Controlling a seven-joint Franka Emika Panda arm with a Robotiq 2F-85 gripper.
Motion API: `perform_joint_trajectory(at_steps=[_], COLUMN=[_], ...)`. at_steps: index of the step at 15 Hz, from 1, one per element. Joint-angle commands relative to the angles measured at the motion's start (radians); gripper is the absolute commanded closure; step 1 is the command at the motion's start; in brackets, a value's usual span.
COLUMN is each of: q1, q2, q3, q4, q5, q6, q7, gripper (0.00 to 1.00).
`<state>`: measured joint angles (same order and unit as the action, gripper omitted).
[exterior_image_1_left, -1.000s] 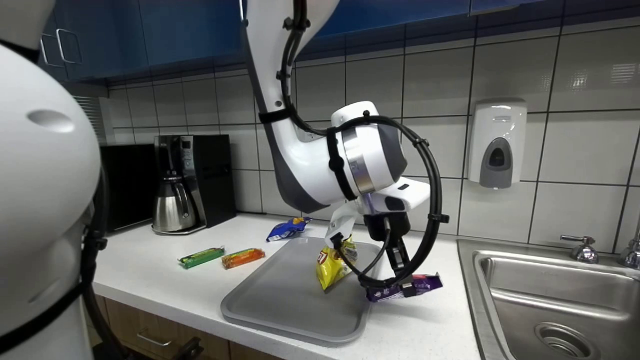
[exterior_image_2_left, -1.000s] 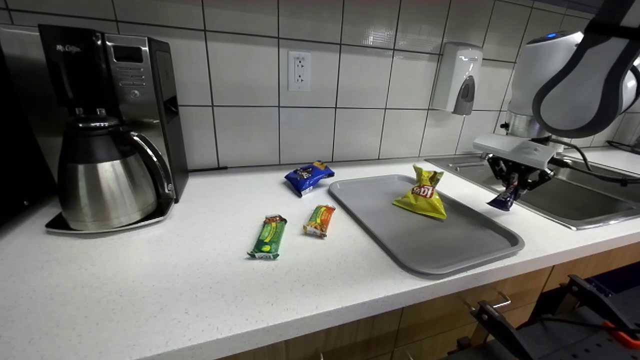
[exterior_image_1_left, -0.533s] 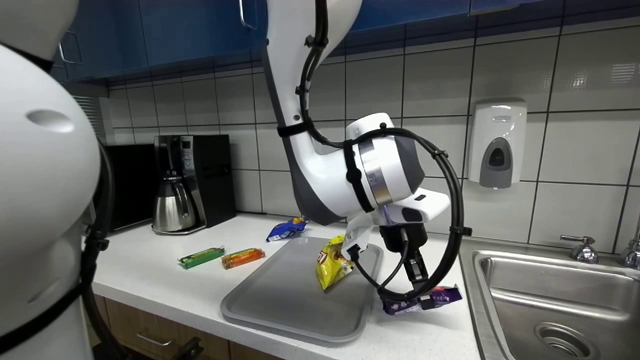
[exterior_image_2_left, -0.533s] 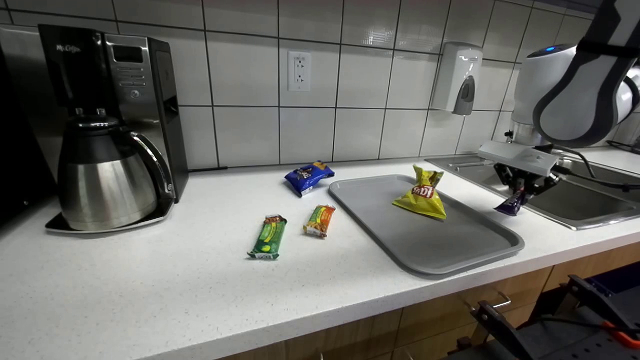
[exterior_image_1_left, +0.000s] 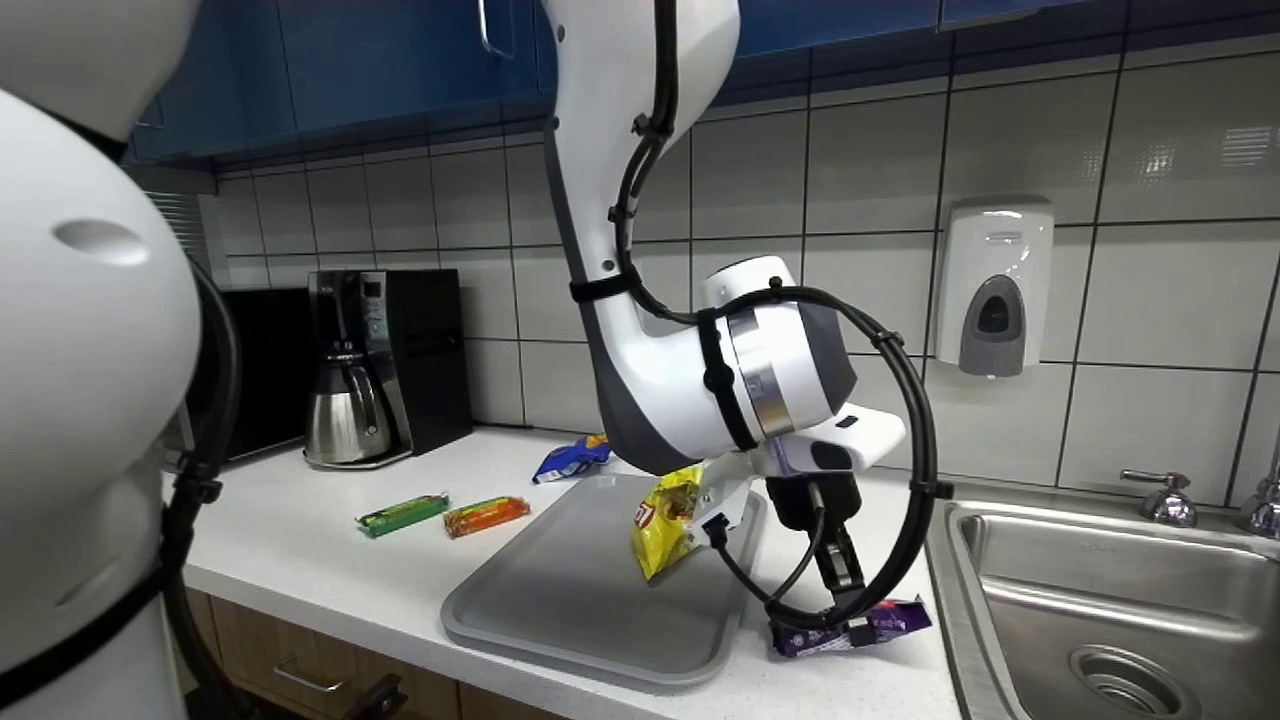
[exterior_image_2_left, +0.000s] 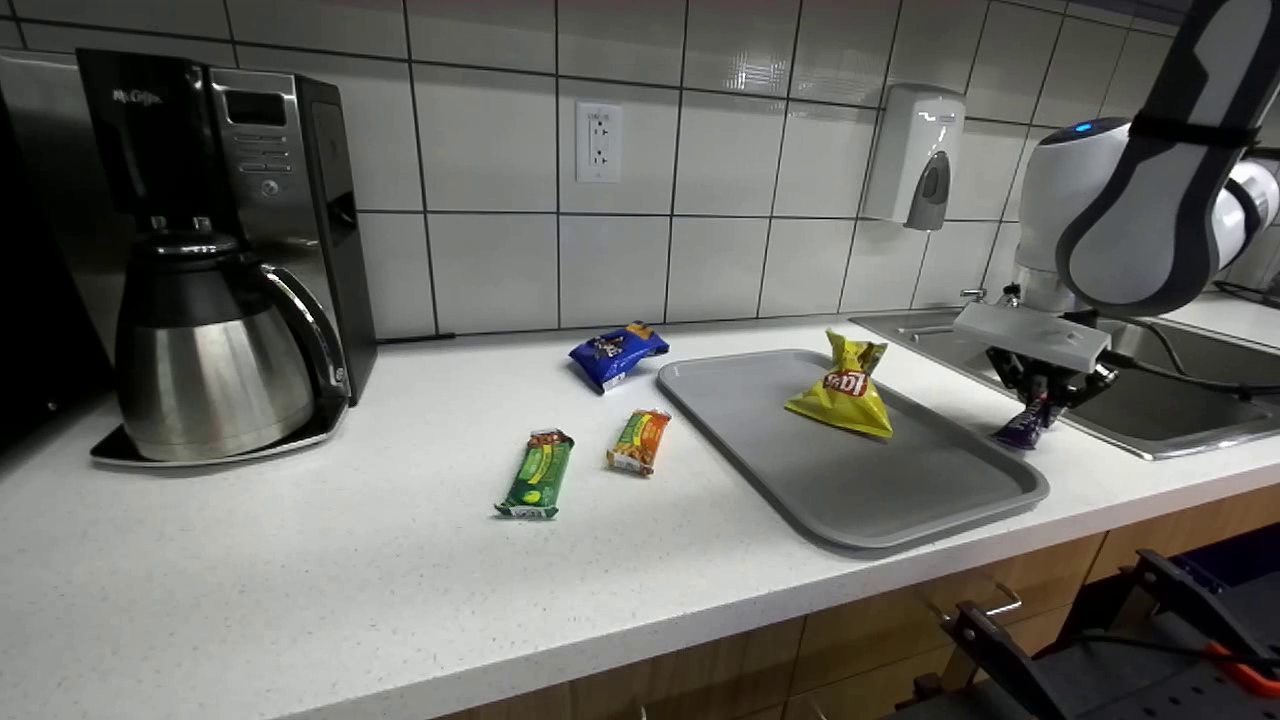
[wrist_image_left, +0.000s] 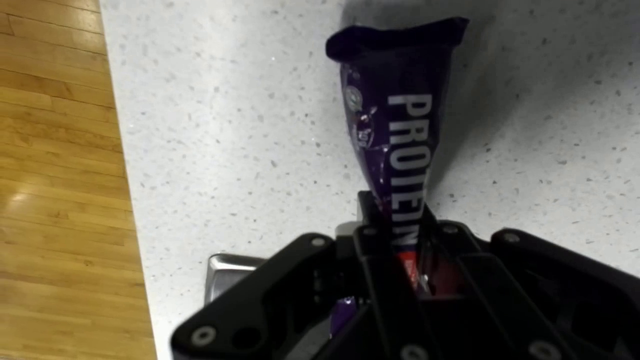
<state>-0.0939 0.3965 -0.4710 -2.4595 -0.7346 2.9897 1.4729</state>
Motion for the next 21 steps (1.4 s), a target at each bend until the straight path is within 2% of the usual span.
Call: perform_joint_trajectory(at_steps=[1,8,9,21], q1=[-0.007,0.007,0.014,0.135], q2=[0.017,-0.007,-0.012,-0.123], q3=[-0.004,-0.019,-0.024,-0.058], q4=[0.018,0.009,0.006,-0.043], q5=[0.004,-0.014,-0.021,-0.1], q6=[0.017,0.017,0.017,0.011], q7=[0.006,0.006,0.008,0.0], gripper=[0.57,0.05,0.01,0.0])
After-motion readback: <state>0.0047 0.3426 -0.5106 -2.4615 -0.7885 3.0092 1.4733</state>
